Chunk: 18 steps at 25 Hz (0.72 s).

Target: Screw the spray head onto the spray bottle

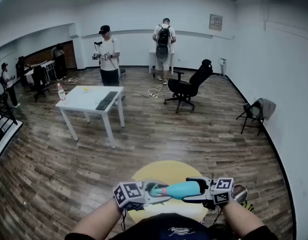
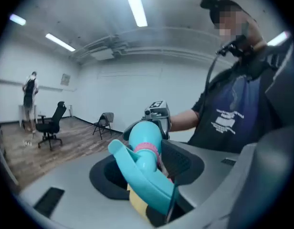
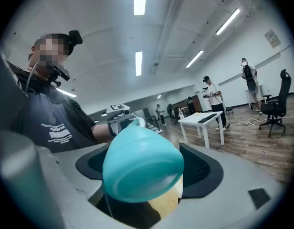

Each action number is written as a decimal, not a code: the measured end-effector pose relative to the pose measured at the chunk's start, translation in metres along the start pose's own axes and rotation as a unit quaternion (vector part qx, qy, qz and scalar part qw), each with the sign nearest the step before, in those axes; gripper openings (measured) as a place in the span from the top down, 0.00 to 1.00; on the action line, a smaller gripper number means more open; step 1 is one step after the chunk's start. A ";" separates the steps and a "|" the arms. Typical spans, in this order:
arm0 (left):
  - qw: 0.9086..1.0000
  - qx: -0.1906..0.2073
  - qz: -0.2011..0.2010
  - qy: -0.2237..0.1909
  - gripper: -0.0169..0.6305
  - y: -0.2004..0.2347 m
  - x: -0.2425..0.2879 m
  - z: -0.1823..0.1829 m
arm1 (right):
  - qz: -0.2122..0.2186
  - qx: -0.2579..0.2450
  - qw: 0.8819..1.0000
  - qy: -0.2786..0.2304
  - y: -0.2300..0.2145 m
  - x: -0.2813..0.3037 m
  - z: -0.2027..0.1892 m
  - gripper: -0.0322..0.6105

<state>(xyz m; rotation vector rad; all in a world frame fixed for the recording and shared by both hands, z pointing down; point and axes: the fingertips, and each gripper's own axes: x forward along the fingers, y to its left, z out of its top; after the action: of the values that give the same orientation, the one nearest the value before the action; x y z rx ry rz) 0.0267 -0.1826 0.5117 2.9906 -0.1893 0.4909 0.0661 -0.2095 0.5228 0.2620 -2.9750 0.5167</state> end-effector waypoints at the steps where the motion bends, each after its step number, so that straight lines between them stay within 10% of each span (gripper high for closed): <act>1: 0.999 0.039 -0.001 0.023 0.63 -0.004 0.001 -0.001 | 0.008 -0.007 1.000 0.014 0.004 0.001 -0.006 0.26; 4: 0.996 0.073 -0.005 0.059 0.63 -0.006 0.000 -0.006 | 0.018 -0.013 0.999 0.047 0.004 0.007 -0.020 0.26; 8: 0.995 -0.091 -0.002 -0.048 0.57 0.017 -0.016 0.001 | 0.024 0.028 0.999 0.013 -0.003 0.010 -0.008 0.26; 10: 0.974 -0.179 0.002 -0.140 0.37 0.031 -0.039 0.011 | 0.016 0.053 0.998 -0.004 -0.011 0.001 -0.009 0.26; 13: 0.938 -0.257 0.022 -0.231 0.35 0.049 -0.080 0.014 | -0.019 0.068 0.997 -0.007 -0.026 -0.019 -0.023 0.26; 15: 0.943 -0.255 0.039 -0.211 0.35 0.053 -0.086 0.003 | -0.033 0.057 0.998 0.009 -0.029 -0.024 -0.029 0.26; 18: 0.976 -0.190 0.038 -0.097 0.35 0.040 -0.045 -0.018 | -0.027 0.007 0.999 0.045 -0.019 -0.009 -0.026 0.26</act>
<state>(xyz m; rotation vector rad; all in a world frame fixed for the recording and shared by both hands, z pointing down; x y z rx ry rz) -0.0270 -0.2154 0.5171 2.6571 -0.3695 0.1459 0.0800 -0.2170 0.5516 0.3112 -2.8691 0.5300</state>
